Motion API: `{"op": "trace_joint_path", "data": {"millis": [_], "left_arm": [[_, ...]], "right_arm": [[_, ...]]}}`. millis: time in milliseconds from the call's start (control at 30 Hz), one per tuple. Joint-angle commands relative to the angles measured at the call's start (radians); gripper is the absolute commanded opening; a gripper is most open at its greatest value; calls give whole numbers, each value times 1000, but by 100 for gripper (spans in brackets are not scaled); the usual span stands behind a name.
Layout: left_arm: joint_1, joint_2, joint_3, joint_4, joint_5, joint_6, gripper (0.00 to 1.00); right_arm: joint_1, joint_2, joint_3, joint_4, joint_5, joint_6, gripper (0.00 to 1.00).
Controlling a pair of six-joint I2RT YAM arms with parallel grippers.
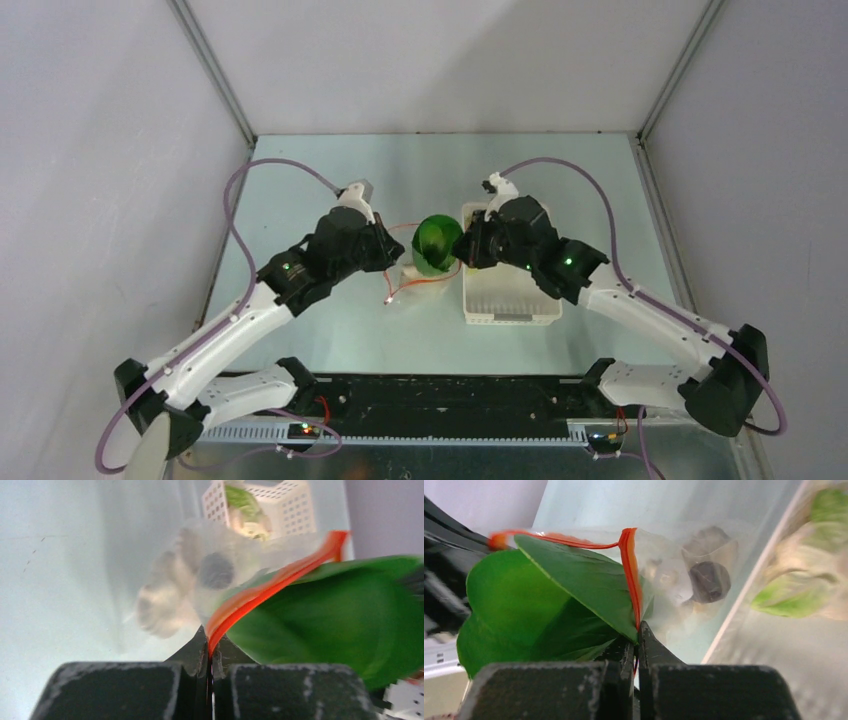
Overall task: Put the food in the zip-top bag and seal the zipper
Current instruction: Place the fake vegetable in the zipper food storage bag.
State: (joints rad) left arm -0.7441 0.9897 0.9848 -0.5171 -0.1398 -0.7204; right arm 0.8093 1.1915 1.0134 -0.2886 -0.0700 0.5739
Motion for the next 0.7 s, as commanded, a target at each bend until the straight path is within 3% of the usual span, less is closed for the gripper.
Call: {"op": "trace_joint_path", "data": {"millis": [0,233,400,533,667], "left_arm": [[3,55,25,-55,-96,29,6],[0,124,47,-58,-70,41,18],[2,105,42,25,-21,93,45],[1,130,67,57,27,169,59],[0,210,142,12,50,261,63]], "right_arm": [[-7,-39,122,-127,183,-54,0],[-22,-10,146,-182,162,-56,0],[-27,-5,145,-169,106,-62,0],[-42,3,145,-153,-10,-77,0],[-62,6,145,-138,-70,-95,0]]}}
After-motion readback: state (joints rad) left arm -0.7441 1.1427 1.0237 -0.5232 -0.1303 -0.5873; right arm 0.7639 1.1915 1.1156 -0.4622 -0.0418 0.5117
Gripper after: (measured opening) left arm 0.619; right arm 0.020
